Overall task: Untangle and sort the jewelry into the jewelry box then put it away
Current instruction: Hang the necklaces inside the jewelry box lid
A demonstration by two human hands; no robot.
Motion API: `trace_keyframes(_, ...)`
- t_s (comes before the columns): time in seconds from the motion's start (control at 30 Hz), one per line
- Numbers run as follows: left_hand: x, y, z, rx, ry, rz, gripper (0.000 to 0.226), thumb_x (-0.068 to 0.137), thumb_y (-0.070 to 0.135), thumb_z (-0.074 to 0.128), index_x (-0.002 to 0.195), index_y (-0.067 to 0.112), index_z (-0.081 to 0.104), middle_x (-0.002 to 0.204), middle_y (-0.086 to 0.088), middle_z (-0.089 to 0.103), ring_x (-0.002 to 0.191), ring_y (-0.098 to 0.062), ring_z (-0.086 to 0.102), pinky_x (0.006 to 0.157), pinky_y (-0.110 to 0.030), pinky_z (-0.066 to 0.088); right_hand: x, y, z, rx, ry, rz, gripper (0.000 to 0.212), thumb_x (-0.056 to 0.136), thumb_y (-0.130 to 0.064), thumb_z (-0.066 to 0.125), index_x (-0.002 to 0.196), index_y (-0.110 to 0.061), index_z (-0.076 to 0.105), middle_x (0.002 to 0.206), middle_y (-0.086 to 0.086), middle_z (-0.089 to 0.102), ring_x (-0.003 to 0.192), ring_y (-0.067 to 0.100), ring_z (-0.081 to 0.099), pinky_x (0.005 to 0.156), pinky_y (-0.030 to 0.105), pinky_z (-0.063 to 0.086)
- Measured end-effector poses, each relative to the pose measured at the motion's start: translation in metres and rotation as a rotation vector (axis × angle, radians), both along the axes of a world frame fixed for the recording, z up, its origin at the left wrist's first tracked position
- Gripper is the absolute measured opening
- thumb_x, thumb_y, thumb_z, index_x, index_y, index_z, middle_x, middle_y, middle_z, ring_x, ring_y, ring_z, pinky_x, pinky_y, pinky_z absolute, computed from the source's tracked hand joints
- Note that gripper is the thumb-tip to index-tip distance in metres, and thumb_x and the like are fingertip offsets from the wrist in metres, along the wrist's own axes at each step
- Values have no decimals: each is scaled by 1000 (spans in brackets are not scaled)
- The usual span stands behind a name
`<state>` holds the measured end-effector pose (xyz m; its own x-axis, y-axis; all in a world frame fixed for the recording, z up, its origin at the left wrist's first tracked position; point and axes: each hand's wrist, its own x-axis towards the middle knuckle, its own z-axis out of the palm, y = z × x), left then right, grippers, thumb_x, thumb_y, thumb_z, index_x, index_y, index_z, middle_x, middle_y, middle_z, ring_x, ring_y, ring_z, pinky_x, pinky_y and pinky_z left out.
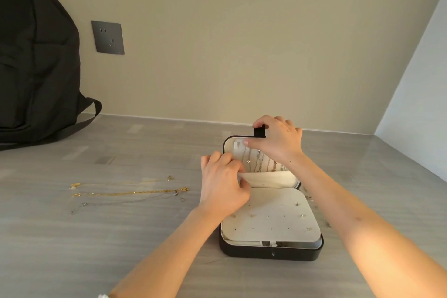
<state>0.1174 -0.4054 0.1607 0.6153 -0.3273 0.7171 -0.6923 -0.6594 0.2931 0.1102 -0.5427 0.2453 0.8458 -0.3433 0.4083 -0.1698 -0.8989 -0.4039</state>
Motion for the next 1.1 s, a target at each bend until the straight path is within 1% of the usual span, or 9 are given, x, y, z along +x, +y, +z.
trace_keyframes(0.13,0,0,-1,5,4,-8,15,52,13,53,62,21,61,66,11,52,67,-17,46,69,-27,22,-1,-5,-10,36,51,98,39,73,-41,72,108,-32,57,109,-15,62,106,12,55,83,31,23)
trace_keyframes(0.27,1,-1,-1,17,24,-11,17,51,13,51,63,21,61,66,10,53,67,-18,46,70,-27,24,-2,-5,-22,-74,-1,92,41,71,-42,72,108,-35,57,106,-11,61,105,13,53,82,31,23)
trace_keyframes(0.47,1,-1,0,3,24,-22,21,50,13,50,65,21,60,66,11,53,66,-18,47,67,-27,20,-4,-9,-25,-139,25,111,52,69,-44,74,117,-38,54,112,-8,57,112,15,48,90,32,24)
trace_keyframes(0.57,-1,-1,2,-15,21,-24,35,49,11,50,81,19,62,69,14,50,66,-16,47,70,-28,26,-5,-10,-27,-125,27,129,55,66,-46,75,117,-38,54,111,-8,57,112,15,47,91,31,24)
trace_keyframes(0.67,-1,-2,3,50,21,-14,54,53,14,50,106,15,63,74,8,56,71,-18,48,71,-29,28,-5,-14,-28,-61,-6,162,42,76,-49,66,115,-38,57,110,-9,58,113,14,47,92,30,22)
trace_keyframes(0.77,0,-2,3,100,11,12,56,55,16,51,109,17,63,73,9,56,72,-17,48,72,-28,28,-4,-12,-30,-52,-53,136,34,81,-48,61,112,-36,60,108,-8,60,110,14,49,91,30,23)
trace_keyframes(0.87,0,-2,3,129,-10,27,56,54,17,53,109,16,65,74,8,58,71,-19,49,70,-28,28,-2,-9,-33,-78,-113,99,27,83,-38,63,109,-34,63,104,-7,62,107,16,52,88,30,23)
trace_keyframes(0.97,1,-2,3,175,-33,47,57,53,19,54,109,17,66,71,8,56,69,-18,49,69,-27,22,0,-12,-33,-53,-88,107,26,85,-28,60,111,-34,62,106,-6,63,109,16,51,86,29,22)
trace_keyframes(1.1,0,-3,2,274,-51,65,50,56,22,53,103,20,70,67,6,53,67,-19,47,64,-29,10,1,-12,-32,-42,-61,109,30,83,-27,61,112,-36,62,110,-6,62,112,16,50,86,29,22)
